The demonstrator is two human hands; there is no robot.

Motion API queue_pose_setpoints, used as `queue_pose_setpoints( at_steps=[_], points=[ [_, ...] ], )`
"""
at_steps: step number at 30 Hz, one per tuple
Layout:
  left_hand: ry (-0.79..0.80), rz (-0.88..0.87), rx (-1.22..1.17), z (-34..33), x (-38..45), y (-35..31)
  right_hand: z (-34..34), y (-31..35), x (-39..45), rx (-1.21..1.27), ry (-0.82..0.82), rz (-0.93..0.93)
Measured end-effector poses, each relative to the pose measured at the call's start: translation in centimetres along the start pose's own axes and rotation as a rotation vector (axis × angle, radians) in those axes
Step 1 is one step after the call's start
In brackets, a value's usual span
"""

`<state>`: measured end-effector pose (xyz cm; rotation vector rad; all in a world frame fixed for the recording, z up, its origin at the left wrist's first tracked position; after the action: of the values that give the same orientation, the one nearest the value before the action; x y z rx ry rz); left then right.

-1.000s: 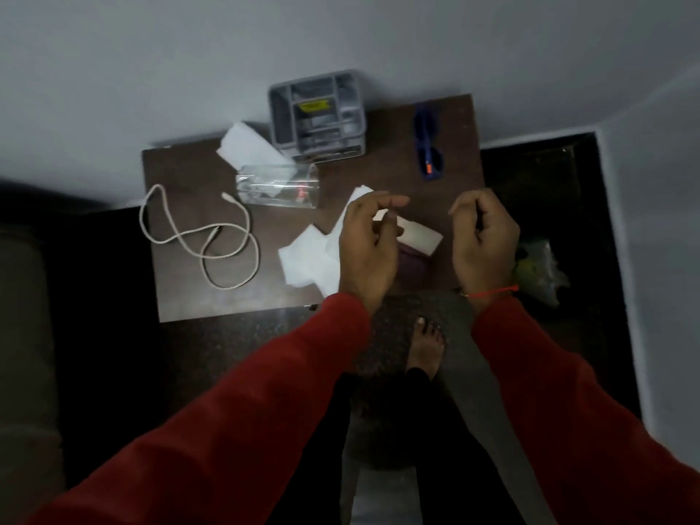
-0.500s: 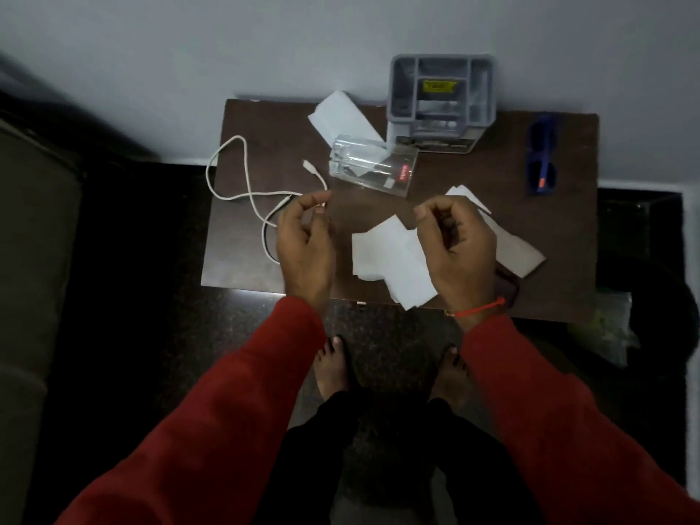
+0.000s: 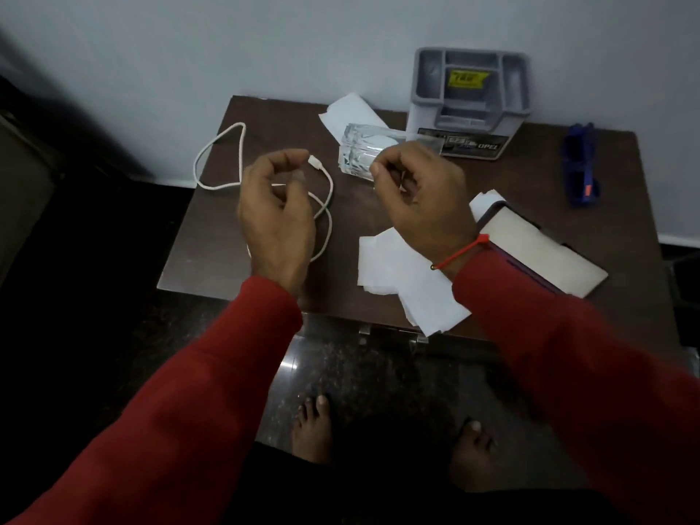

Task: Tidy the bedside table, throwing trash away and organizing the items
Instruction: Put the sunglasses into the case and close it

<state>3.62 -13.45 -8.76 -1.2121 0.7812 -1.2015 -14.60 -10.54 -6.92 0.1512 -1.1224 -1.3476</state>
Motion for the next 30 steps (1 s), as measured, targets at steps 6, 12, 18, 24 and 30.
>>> queue_pose_setpoints(
  at_steps=[6, 12, 18, 24, 30],
  points=[
    [0.13, -0.08, -0.052, -0.6, -2.9, -2.1, 5.1, 1.2, -1.5, -0.11, -0.028, 0.029],
    [0.341, -0.064, -0.018, -1.4, -8.6, -3.6, 11.3, -2.3, -7.3, -0.453, 0.27, -0.425],
    [0.471, -0.034, -0.027, -4.2, -10.8, -4.7, 13.2, -3.6, -9.0, -0.598, 0.497, -0.65],
    [0.56, -0.023, 0.026, -5.8, -12.3, -4.6, 13.4, -3.9, -8.8, -0.602, 0.508, -0.69],
    [0.589, -0.004, 0.039, -6.1, -13.1, -4.7, 13.2, -4.2, -8.4, -0.655, 0.541, -0.739]
  ],
)
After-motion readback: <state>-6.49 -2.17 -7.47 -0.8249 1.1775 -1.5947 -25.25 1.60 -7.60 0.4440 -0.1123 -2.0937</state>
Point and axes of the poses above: each hand's wrist, its own x-axis towards the middle knuckle, its own z-axis out of the back of the hand, y = z × x, the point moved 4 cm from there along x, towards the middle knuckle, and after that the axes turned 2 degrees about -y, right-handed, at the moved point
